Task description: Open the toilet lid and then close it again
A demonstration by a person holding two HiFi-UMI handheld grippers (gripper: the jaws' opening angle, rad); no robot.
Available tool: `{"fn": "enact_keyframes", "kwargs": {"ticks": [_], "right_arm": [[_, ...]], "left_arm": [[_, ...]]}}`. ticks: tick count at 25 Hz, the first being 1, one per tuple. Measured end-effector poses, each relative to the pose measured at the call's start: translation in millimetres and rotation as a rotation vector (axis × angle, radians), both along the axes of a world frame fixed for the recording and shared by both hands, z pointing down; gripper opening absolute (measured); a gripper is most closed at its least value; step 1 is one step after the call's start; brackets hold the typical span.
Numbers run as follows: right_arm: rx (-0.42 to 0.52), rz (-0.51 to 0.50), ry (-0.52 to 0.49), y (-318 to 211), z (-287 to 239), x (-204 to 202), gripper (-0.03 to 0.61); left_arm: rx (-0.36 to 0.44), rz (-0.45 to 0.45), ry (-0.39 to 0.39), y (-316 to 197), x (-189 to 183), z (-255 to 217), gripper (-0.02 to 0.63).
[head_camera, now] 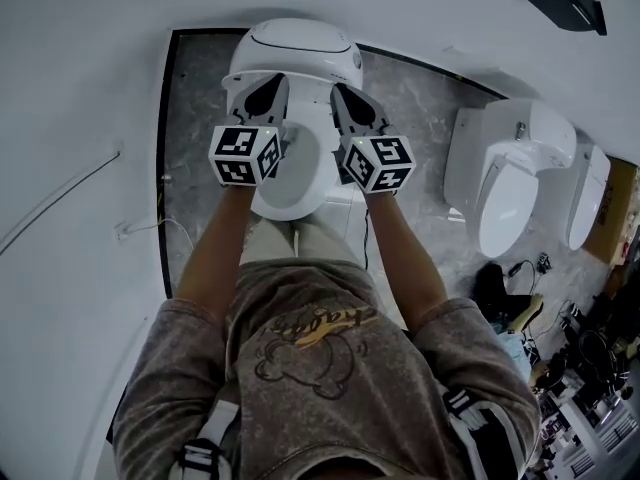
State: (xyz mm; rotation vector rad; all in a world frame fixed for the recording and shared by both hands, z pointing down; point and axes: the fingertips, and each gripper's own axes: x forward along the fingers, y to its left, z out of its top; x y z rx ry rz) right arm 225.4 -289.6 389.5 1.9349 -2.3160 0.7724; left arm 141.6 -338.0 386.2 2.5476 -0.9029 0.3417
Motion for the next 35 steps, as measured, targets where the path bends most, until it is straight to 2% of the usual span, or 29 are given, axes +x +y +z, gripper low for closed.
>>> {"fn": "enact_keyframes", "kwargs": {"ticks": [10, 18, 25, 35], "right_arm": [[0.033, 0.061, 0.007, -15.1, -29.5, 3.2, 0.026], [0.023, 0.071, 0.039, -48.9, -31.1, 21.8, 0.026], [-0.008, 0.104, 0.033, -73.9, -17.6, 42.8, 0.026], [-0.063, 0.096, 0.033, -85.4, 3.7, 38.8, 0.026]], "left_arm": [[0.045, 0.036, 0.011, -19.5, -3.3, -33.0, 0.009], [0.068, 0.052, -0.026, -53.8, 14.4, -29.1, 0.009], [0.064, 0.053, -0.037, -82.4, 33.3, -19.6, 0.009], [0.015, 0.061, -0.068, -93.6, 40.1, -0.2, 0.009]]}}
